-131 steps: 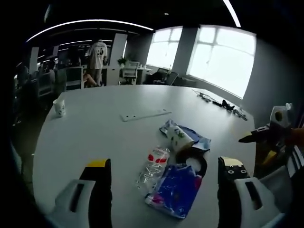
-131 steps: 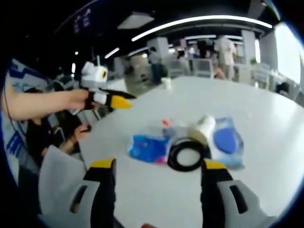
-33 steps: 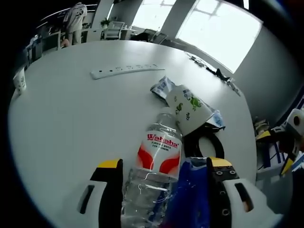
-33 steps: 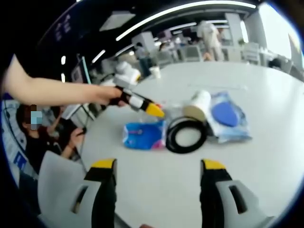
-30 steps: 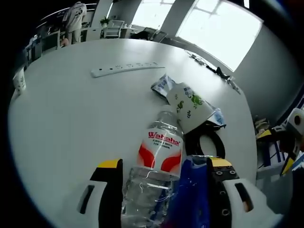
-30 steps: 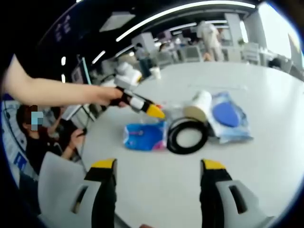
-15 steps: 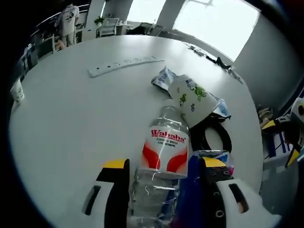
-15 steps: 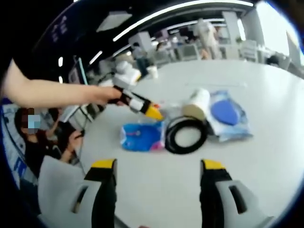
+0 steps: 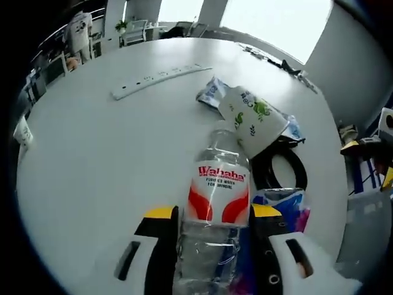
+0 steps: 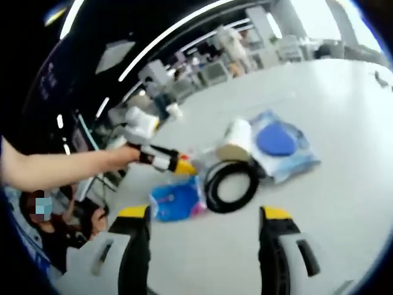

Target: Arrange the tabletop items into an orderly group along one side of the table until the central work area is clear of visible clutter.

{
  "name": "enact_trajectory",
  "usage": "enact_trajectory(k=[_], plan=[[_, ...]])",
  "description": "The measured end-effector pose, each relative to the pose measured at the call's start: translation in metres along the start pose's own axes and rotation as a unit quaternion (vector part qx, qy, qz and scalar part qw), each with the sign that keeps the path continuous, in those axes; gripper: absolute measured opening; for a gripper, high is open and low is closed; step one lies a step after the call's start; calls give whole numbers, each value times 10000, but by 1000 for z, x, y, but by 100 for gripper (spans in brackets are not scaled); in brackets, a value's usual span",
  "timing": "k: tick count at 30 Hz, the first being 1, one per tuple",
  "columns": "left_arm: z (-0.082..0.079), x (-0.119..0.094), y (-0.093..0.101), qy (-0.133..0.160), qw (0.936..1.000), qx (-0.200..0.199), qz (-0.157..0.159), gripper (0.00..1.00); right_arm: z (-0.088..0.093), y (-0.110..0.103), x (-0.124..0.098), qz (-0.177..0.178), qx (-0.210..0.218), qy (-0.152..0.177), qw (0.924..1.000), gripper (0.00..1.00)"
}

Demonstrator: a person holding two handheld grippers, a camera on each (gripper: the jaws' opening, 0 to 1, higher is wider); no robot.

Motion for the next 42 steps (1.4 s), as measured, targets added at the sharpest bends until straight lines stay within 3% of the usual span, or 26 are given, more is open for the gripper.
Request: enact_trajectory(k=[3,11,20,27,31,33,36,39,42], plan=[[-1,0,2,-122,9997,197,-18,42,-6,-5,4,-138,389,131,9991,70],[-1,-1,5,-364,9976,564,-186,40,-13,-15,11,-234,601,153,9978,64],[-1,-3,9,-255,9945,943,-378,38,-30,-28,35,-355,957,148,9947,58],[-1,-5,10,47,9923,1091,-593,38,-48,-36,67,-504,1589,143,9859,54],[-3,-5,9,127,9911,1141,-672,38,-56,-41,93,-456,2050,122,9776,54],[-4,-5,8,149,9909,1147,-684,38,-62,-42,107,-326,2444,151,9690,54],[-4,-5,8,173,9908,1155,-687,39,-72,-41,126,-112,3293,227,9439,53],[-5,-5,7,199,9914,1097,-678,39,-75,-37,136,213,3768,338,9254,52],[-5,-5,7,235,9914,1102,-671,39,-70,-28,141,616,3666,340,9277,52]])
Point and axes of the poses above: the point that each gripper's makers call its tool centre point, and the gripper's own axes: x roughly forward along the fingers, y roughly to its right, z roughly out of its underside, the point moved 3 cm from there along -x, roughly backward along the fingers, and after that the axes turned 3 degrees about x, right-handed, at the moved point
